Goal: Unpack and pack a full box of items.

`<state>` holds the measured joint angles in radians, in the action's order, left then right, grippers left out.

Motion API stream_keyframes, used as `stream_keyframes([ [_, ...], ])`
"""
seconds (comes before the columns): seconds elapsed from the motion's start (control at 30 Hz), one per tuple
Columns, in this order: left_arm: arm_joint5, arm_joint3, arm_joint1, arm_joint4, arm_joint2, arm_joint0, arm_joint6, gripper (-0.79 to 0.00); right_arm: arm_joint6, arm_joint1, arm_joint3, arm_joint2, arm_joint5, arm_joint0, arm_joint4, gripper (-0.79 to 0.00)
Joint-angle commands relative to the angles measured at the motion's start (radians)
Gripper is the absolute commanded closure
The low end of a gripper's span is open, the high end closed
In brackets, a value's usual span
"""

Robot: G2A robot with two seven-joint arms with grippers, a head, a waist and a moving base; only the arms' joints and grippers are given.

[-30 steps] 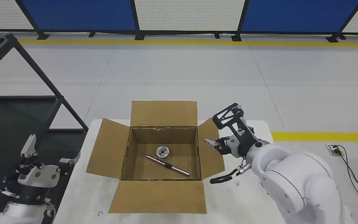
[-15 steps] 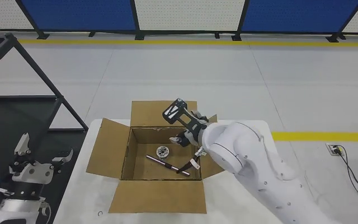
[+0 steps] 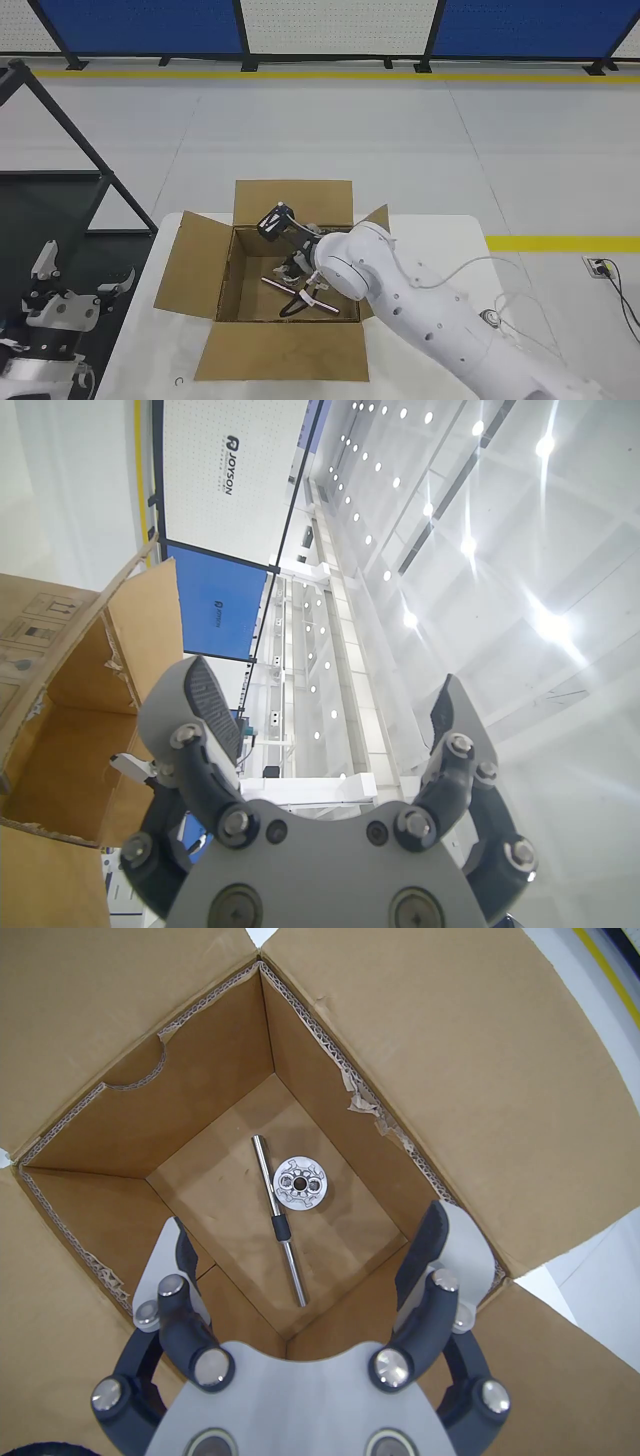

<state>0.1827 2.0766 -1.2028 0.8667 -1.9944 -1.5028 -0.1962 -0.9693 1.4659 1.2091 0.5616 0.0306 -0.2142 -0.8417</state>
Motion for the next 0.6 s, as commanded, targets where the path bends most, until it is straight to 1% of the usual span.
stream_keyframes([
  [0.0,0.0,0.0,0.0,0.0,0.0,0.0,0.0,-0.785,-0.001,-0.001,0.002,0.001,0.0,0.0,-0.001,-0.785],
  [0.4,0.0,0.0,0.0,0.0,0.0,0.0,0.0,-0.785,-0.001,-0.001,0.002,0.001,0.0,0.0,-0.001,-0.785],
  [0.47,0.004,0.002,0.0,-0.002,0.006,-0.003,-0.015,-0.785,0.02,0.002,-0.019,0.001,0.033,-0.016,0.02,-0.785],
  [0.57,0.0,0.009,0.001,-0.015,0.009,-0.01,-0.027,-0.785,0.029,0.022,-0.097,-0.009,0.098,-0.002,0.066,-0.785],
])
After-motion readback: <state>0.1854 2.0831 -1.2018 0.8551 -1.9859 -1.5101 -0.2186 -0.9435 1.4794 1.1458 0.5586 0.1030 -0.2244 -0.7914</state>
